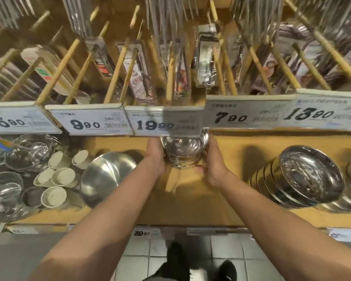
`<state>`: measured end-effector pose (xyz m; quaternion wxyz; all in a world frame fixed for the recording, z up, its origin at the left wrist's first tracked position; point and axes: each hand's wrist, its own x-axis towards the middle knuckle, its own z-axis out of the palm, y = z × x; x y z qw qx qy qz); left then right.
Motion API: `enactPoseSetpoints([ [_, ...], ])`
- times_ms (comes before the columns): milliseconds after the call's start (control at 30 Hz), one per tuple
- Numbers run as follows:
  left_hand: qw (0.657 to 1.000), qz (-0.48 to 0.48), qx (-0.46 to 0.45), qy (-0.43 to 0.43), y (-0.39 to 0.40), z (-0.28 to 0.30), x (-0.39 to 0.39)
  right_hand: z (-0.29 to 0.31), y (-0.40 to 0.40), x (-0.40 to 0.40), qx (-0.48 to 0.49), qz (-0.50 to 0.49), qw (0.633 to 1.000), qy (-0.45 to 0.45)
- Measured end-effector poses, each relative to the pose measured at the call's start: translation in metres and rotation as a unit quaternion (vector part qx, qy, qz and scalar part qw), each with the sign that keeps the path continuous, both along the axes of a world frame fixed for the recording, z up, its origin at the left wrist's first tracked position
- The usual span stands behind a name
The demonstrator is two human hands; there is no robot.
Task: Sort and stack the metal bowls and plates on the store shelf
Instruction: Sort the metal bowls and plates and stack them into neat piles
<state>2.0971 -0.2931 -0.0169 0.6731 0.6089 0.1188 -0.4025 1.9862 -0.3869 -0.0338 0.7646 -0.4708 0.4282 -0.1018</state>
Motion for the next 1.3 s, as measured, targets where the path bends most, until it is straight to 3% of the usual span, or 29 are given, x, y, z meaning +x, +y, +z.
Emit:
enactPoseSetpoints([
  [333,0.998,0.035,0.053,0.015,0.022,0.008,-0.065,0.004,0.012,-0.054,0.021,0.004,1.0,-0.008],
  [633,0.999,0.021,0.041,0.027,0.054,0.013,-0.136,0.004,0.022,-0.113,0.045,0.042,0.998,0.028],
  [900,0.998,0.027,0.047,0.025,0.066,0.013,-0.132,-0.001,0.024,-0.114,0.038,0.053,0.997,0.03],
  [1300,0.997,-0.071,0.032,0.01,0.061,0.001,-0.101,-0.006,0.013,-0.1,0.025,0.005,0.999,0.041],
])
